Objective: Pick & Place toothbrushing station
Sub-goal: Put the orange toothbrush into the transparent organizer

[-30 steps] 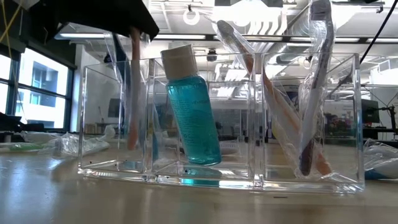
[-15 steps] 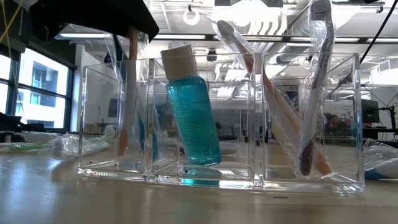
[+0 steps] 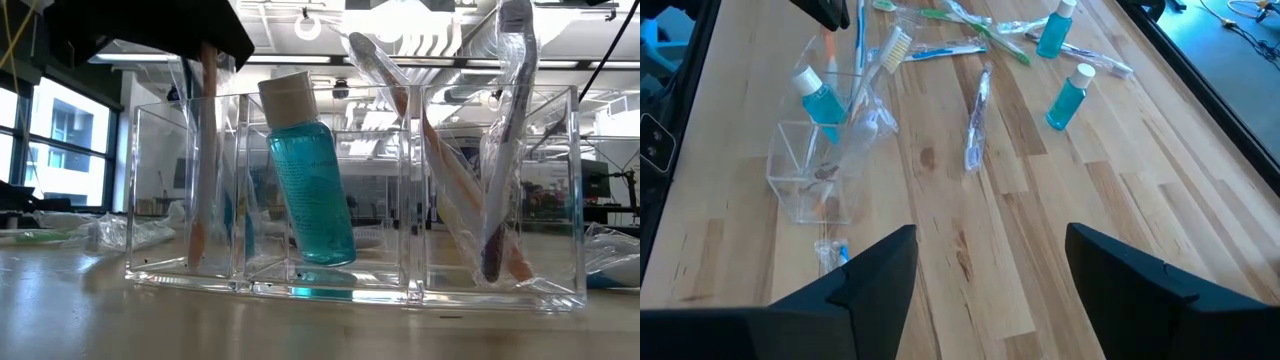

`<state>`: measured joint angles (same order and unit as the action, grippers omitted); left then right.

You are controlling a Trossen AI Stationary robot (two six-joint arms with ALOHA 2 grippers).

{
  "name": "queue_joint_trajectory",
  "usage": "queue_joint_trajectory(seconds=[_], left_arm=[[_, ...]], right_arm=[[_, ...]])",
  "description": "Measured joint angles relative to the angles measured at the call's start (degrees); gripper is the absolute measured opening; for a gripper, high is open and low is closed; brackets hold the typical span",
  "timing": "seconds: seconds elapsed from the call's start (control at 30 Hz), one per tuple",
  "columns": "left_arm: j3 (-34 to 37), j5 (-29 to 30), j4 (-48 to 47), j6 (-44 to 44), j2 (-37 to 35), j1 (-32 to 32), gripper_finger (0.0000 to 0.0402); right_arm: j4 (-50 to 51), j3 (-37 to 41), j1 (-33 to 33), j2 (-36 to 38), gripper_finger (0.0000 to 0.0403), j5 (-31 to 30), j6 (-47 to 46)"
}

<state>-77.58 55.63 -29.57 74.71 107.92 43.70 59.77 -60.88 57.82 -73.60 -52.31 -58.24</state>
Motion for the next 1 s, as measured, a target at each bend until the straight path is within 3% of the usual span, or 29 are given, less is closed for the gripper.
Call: queue_joint_trajectory(seconds=[1.0], left_arm=[[0.0,-0.57,0.12,-0.97,0.0,-0.26,0.0045]], right_arm=[[0.0,0.0,0.0,-0.02,0.0248,0.0,0.0]])
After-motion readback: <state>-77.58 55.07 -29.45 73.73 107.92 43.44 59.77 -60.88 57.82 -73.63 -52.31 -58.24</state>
